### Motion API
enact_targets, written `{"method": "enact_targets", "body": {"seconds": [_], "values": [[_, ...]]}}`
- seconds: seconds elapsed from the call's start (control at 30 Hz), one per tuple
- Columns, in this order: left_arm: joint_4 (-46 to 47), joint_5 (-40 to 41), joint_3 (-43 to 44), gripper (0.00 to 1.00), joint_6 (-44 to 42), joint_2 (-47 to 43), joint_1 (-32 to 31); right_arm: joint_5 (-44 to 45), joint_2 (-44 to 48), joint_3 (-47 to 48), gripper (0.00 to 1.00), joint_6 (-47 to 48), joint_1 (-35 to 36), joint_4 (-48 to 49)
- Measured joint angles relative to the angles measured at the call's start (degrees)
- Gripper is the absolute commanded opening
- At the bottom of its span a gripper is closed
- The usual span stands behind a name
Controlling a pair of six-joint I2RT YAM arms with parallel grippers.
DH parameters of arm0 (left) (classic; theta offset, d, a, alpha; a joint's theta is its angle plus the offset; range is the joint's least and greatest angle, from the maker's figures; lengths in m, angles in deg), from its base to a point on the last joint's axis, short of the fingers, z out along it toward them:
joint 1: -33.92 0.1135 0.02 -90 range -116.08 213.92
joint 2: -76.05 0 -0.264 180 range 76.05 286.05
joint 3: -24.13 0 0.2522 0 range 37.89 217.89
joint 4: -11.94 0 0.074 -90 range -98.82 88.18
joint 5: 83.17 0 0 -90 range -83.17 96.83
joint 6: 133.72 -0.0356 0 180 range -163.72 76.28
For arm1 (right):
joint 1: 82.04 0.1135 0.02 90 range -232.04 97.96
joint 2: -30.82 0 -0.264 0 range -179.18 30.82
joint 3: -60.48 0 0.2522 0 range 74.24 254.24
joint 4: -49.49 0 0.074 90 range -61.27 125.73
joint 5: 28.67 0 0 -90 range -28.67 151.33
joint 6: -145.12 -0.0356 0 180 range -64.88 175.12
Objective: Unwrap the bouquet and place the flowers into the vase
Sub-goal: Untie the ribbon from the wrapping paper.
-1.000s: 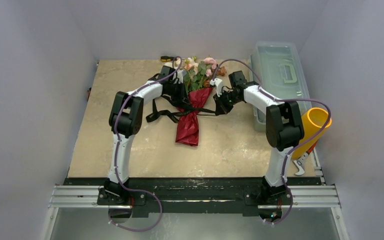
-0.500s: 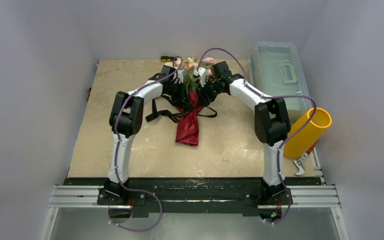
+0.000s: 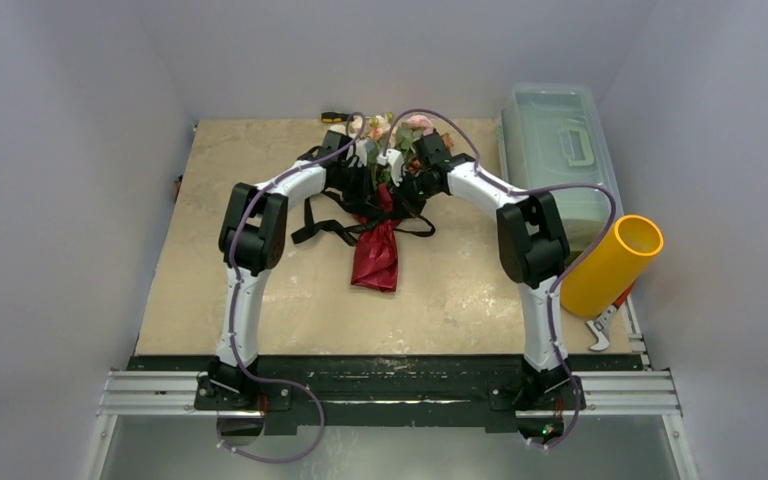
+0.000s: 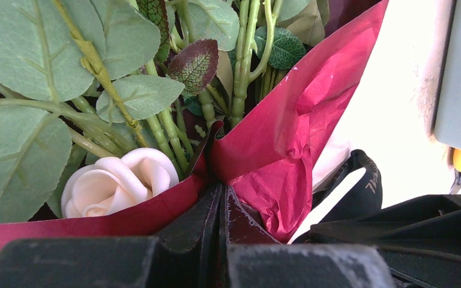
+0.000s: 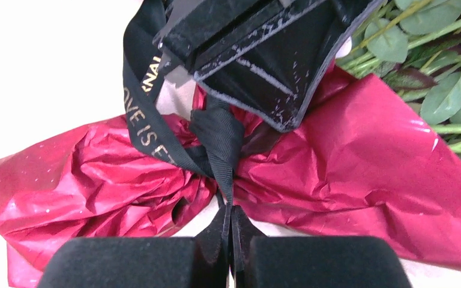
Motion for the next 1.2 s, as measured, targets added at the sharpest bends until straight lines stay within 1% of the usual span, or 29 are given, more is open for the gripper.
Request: {"method": "enact_targets", "body": {"seconds": [0.23, 0.43, 0.53, 0.57, 0.6, 0.63, 0.67, 0.7, 0.8, 1.03, 1.2], "values": [[0.0, 0.15, -0.07, 0.0, -0.07, -0.02, 0.0, -0.7, 3.21, -0.94, 0.0, -0.04, -1.64, -3.65], [0.39, 0.15, -0.63, 0.0, -0.07, -0.24, 0.04, -0.79, 12.46, -6.64, 0.0, 2.01, -7.21, -6.47], [0.39, 0.15, -0.66, 0.0, -0.07, -0.26, 0.04, -0.28, 15.08, -10.36, 0.0, 3.74, -10.19, -7.76], [0.39, 0.15, -0.66, 0.0, -0.07, -0.26, 0.04, -0.02, 15.39, -11.43, 0.04, 4.22, -10.95, -8.2], [0.39, 0.15, -0.66, 0.0, -0.07, -0.26, 0.04, 0.37, 15.54, -12.52, 0.19, 4.92, -11.65, -8.68], [0.39, 0.15, -0.66, 0.0, -0.09, -0.26, 0.04, 1.09, 15.54, -13.42, 0.32, 5.42, -12.24, -9.2], [0.39, 0.15, -0.66, 0.0, -0.09, -0.26, 0.04, 1.55, 15.41, -14.01, 0.41, 5.9, -12.59, -9.9], [0.39, 0.15, -0.66, 0.0, -0.11, -0.26, 0.07, 1.77, 15.26, -14.16, 0.47, 5.88, -12.66, -10.43], [0.39, 0.15, -0.66, 0.0, -0.11, -0.26, 0.04, 1.73, 14.43, -13.22, 0.51, 5.57, -11.63, -10.62], [0.39, 0.15, -0.66, 0.0, -0.13, -0.26, 0.07, 0.5, 8.81, -4.68, 0.5, 0.55, -5.29, -4.48], [0.37, 0.15, -0.66, 0.0, -0.15, -0.26, 0.07, -0.55, 3.93, -0.44, 0.52, -2.73, -1.84, -0.42]]}}
